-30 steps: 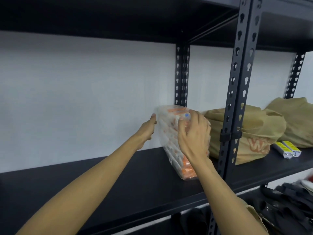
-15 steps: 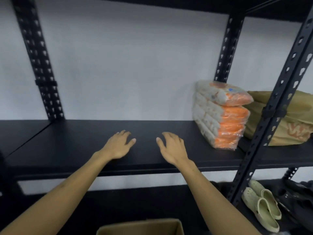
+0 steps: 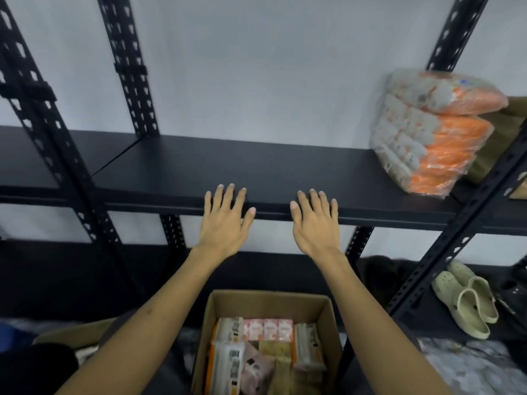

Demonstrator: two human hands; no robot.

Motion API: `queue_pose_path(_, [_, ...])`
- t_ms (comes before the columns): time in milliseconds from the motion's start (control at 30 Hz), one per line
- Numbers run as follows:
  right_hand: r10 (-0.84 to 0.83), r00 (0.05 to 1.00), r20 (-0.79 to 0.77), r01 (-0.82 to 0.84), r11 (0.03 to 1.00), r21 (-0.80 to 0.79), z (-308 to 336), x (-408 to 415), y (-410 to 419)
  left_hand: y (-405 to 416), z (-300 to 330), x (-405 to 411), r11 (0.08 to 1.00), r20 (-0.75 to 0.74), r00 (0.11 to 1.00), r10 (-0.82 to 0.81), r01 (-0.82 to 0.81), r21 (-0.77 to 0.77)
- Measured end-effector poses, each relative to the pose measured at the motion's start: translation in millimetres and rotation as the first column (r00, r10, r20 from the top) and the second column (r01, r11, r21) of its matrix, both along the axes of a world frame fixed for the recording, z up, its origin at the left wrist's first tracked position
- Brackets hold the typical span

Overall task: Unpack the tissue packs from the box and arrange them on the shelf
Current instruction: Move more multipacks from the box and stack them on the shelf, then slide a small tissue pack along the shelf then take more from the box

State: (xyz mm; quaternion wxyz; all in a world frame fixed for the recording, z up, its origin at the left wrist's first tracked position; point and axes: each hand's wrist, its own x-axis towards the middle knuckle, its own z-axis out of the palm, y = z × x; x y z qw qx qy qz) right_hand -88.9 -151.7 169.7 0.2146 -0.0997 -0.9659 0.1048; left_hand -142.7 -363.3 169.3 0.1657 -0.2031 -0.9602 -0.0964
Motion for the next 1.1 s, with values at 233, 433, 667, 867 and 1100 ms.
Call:
queue_pose_path(233, [0.081,0.994,-0.077,-0.095,0.977,-0.193,-43.8,58.7,-17.6,-9.7,-50.6,61.3,0.988,0.161,0.98,-0.113,0.095,0.119])
queue_pose_path(433, [0.143,0.934,0.328,0.003,0.914,-0.405,-158.2,102.6,-39.9,-28.3,-165.6,102.9,0.999,0.511,0.859,-0.033,0.035,0.005])
queue_pose_path(667, [0.318,0.544,0.777,0.212,0.843,-0.494,-270.8,141.3,-56.2,-41.2,-231.6,133.3,0.987,0.723,0.689,0.06,0.069,-0.148])
queue_pose_path(867, [0.337,0.47,0.815,0.231,0.845,-0.483,-276.1,116.9,-65.0,-47.7,-258.5,127.4,0.98,0.704,0.706,0.069,0.084,-0.179])
queue_pose_path(1100, [0.383,0.508,0.772,0.231,0.802,-0.55,-280.8,112.9,-83.8,-57.1,-275.5,125.1,0.97,0.6,0.79,0.123,0.031,-0.24])
